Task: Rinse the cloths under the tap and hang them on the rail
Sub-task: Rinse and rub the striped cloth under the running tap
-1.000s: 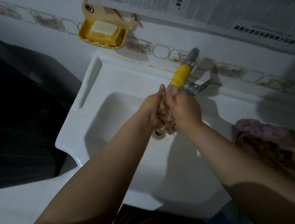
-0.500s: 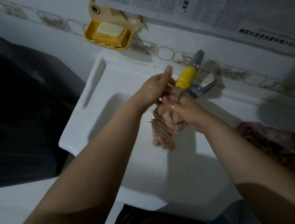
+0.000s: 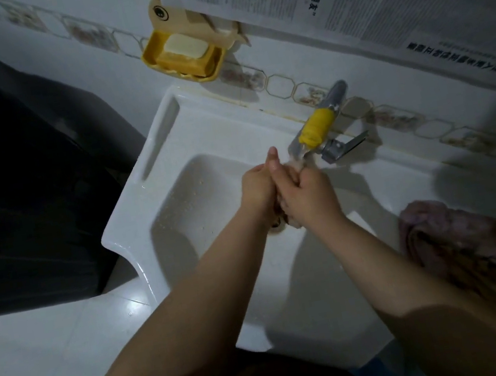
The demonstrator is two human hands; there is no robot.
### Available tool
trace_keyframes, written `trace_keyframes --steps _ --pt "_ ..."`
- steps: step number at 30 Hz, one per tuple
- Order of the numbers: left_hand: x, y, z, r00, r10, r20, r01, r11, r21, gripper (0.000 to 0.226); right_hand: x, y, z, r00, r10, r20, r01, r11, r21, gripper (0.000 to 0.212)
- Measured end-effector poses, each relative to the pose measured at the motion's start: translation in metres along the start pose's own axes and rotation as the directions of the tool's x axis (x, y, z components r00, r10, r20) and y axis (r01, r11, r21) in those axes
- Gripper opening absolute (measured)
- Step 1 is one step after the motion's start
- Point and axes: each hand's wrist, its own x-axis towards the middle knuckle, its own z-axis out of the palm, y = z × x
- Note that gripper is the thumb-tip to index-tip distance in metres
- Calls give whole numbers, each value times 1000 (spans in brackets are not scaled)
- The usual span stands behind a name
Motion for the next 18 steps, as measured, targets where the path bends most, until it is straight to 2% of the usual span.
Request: trace_keyframes --steps 2,4,8,10,12,16,18 --pt "-7 3 14 1000 -28 13 27 999 38 44 16 2 -3 995 71 -63 -77 992 -101 57" --pt "-9 7 21 999 -46 7 45 998 38 50 25 1 -9 991 91 -96 -100 990 -98 49" --pt "4 13 14 991 -121 -57 124 990 67 54 5 -3 -5 997 -79 -21 72 971 -227 52" --pt "0 10 16 984 -173 -40 173 985 7 54 13 1 -7 999 -8 -37 0 976 -217 53" --pt "-7 12 20 988 -156 -15 156 987 34 55 23 3 -10 994 86 -64 -94 987 -132 50" --pt "-3 20 10 988 -137 -67 138 990 3 55 1 -6 1 1000 11 -5 -11 985 -172 48" --pt "-3 14 4 984 -176 -18 176 984 -22 53 8 -2 0 1000 30 0 -29 962 -273 45"
